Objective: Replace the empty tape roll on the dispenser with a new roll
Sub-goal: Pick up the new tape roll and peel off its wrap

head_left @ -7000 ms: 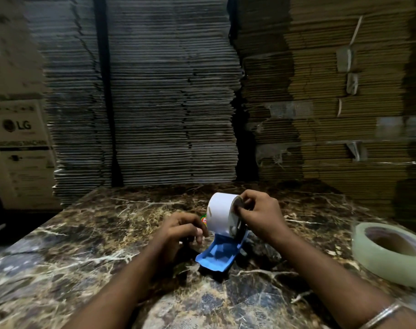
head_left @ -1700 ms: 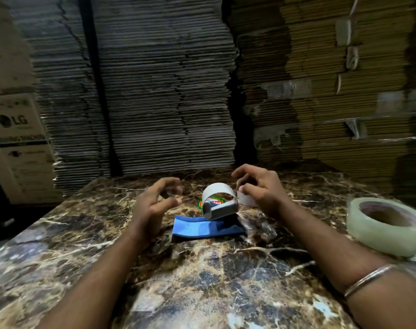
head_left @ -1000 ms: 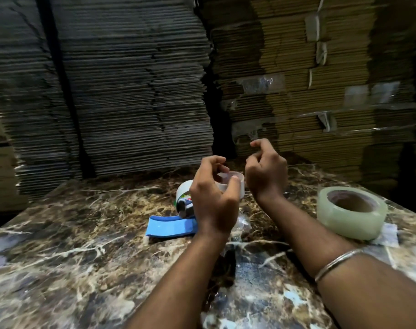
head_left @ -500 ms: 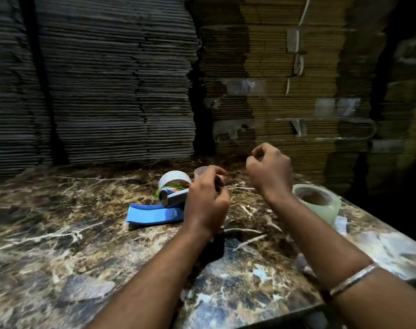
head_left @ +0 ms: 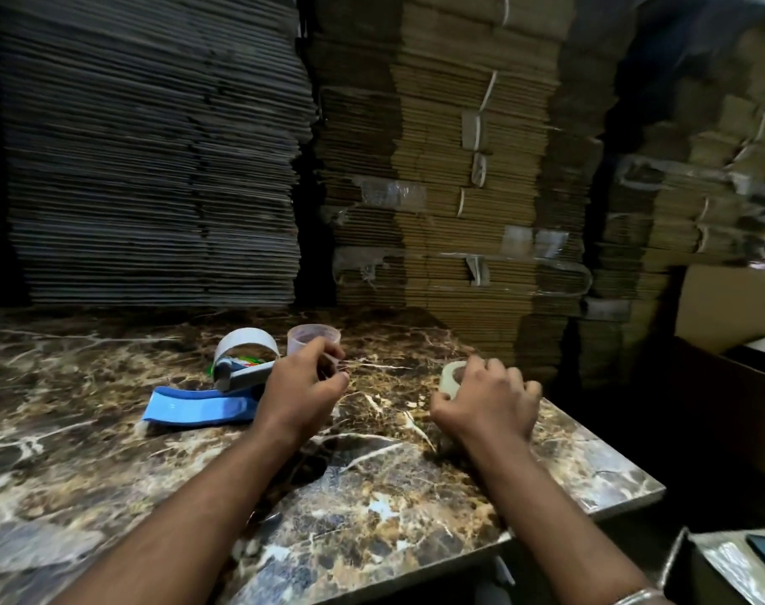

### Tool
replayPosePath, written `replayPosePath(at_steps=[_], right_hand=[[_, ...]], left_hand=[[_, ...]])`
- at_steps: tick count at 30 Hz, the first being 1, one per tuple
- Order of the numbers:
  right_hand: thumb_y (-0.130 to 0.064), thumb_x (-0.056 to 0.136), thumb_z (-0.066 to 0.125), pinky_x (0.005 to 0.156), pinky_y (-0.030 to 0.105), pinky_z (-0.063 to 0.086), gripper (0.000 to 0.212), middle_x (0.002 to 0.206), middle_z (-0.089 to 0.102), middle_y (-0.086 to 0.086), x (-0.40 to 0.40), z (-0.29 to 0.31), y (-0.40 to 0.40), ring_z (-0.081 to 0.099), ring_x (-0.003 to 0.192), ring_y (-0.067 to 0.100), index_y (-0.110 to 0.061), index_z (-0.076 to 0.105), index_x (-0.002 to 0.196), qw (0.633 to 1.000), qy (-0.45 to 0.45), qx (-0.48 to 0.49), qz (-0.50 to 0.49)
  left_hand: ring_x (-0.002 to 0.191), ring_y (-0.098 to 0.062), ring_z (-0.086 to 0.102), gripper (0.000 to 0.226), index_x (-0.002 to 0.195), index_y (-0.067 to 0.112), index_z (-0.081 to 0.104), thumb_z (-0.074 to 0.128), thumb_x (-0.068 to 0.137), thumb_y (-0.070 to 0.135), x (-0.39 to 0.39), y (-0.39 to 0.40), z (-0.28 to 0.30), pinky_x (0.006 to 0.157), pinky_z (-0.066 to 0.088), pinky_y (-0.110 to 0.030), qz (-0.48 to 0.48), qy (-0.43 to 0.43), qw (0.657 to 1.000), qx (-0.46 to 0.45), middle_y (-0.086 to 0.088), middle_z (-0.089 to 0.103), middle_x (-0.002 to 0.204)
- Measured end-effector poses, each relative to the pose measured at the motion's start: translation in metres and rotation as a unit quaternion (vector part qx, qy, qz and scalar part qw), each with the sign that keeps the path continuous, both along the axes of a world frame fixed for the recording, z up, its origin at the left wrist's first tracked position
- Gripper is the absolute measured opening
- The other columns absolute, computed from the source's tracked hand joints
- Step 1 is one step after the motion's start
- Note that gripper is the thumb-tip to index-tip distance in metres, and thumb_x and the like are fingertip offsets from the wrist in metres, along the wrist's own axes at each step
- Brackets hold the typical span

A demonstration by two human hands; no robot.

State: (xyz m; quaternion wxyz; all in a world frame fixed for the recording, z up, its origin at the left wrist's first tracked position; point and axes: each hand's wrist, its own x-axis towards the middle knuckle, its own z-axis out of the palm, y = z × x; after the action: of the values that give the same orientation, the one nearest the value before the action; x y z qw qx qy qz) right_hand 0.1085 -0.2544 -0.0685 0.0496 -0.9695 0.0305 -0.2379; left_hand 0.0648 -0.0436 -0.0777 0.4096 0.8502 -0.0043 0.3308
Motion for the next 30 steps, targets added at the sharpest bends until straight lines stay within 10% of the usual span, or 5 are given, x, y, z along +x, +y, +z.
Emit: replayPosePath(at_steps=[7, 12, 17, 30], right_hand=[[-0.046, 0.076, 0.050, 0.102, 0.050, 0.030, 0.039, 0.099, 0.064, -0.008, -0.004, -0.002, 0.006, 0.054, 0.085, 0.014, -0.026, 0.065, 0.105, 0.999, 0.001, 0.016, 0.040], [-0.037, 0.083, 0.054, 0.099, 0.046, 0.035, 0.050, 0.128, 0.060, -0.007, -0.008, -0.004, 0.016, 0.058, 0.108, 0.018, -0.024, 0.058, 0.130, 0.974, -0.036, 0.128, 0.182], [-0.029, 0.086, 0.069, 0.062, 0.014, 0.043, 0.024, 0.095, 0.063, -0.001, -0.006, -0.008, 0.022, 0.057, 0.082, 0.015, -0.011, 0.070, 0.102, 0.910, -0.047, 0.231, 0.340], [-0.041, 0.083, 0.068, 0.070, 0.033, 0.060, 0.025, 0.092, 0.070, -0.004, -0.009, -0.014, 0.026, 0.067, 0.085, 0.008, -0.022, 0.069, 0.099, 0.812, 0.030, 0.342, 0.472]], left_hand=[[0.069, -0.012, 0.062, 0.021, 0.091, 0.016, 0.066, 0.059, 0.076, 0.029, -0.001, -0.004, 0.001, 0.061, 0.046, -0.027, -0.114, 0.061, 0.978, -0.162, -0.008, 0.069, 0.079], [0.074, -0.019, 0.061, 0.011, 0.091, 0.002, 0.071, 0.065, 0.083, 0.007, 0.005, -0.007, -0.002, 0.057, 0.049, -0.020, -0.182, 0.140, 0.950, -0.213, -0.015, 0.069, 0.082], [0.084, -0.022, 0.066, 0.047, 0.102, 0.010, 0.071, 0.073, 0.058, 0.024, 0.009, -0.006, -0.003, 0.068, 0.054, -0.028, -0.269, 0.166, 0.904, -0.288, -0.010, 0.073, 0.095], [0.081, -0.019, 0.070, 0.044, 0.106, -0.003, 0.068, 0.079, 0.067, 0.014, 0.009, -0.003, -0.003, 0.063, 0.051, -0.024, -0.277, 0.083, 0.902, -0.322, -0.017, 0.074, 0.097]])
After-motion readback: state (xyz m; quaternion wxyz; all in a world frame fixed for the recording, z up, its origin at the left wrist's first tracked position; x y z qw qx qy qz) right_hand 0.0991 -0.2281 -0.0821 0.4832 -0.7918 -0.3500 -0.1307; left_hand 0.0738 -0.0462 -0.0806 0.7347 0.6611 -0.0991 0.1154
